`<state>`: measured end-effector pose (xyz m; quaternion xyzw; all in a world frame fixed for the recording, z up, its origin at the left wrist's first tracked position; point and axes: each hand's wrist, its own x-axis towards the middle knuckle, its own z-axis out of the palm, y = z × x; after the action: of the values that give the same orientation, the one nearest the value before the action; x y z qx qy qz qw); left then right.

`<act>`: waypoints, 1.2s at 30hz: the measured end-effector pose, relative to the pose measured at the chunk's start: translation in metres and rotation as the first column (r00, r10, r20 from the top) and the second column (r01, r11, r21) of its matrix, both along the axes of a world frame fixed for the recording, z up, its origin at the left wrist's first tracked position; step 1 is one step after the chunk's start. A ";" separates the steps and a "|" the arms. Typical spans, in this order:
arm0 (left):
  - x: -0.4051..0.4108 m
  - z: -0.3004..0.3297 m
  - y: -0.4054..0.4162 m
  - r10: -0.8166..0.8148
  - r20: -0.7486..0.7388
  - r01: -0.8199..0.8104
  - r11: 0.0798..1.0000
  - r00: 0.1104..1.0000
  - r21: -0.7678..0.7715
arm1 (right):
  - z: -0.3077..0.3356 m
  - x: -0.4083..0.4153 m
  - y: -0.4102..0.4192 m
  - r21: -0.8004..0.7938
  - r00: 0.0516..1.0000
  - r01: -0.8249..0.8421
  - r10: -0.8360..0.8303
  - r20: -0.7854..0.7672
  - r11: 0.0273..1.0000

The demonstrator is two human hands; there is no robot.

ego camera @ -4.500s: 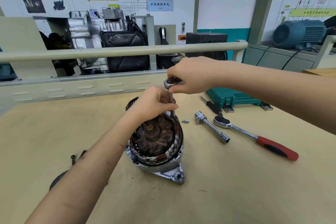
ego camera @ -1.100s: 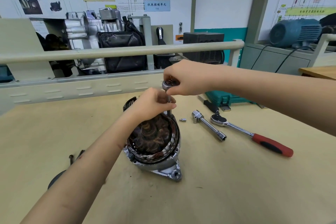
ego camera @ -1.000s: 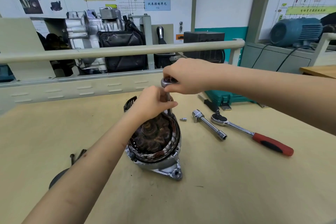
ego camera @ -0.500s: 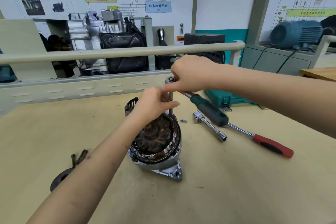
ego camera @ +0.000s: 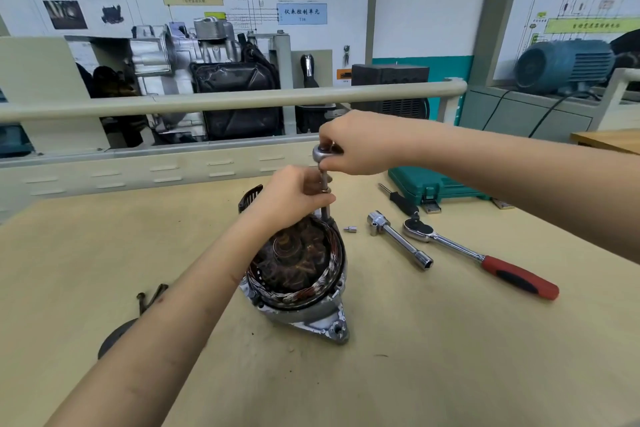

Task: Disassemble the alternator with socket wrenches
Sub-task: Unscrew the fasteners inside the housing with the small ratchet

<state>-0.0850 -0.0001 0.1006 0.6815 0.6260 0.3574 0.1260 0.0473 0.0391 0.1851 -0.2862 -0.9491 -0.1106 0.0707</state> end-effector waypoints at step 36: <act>-0.003 0.001 -0.003 0.021 0.078 -0.015 0.997 0.997 -0.078 | -0.002 -0.001 -0.003 -0.056 1.000 0.002 -0.001 0.013 0.998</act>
<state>-0.0876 -0.0034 0.1012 0.6559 0.6401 0.3605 0.1738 0.0465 0.0357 0.1829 -0.2882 -0.9521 -0.0859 0.0563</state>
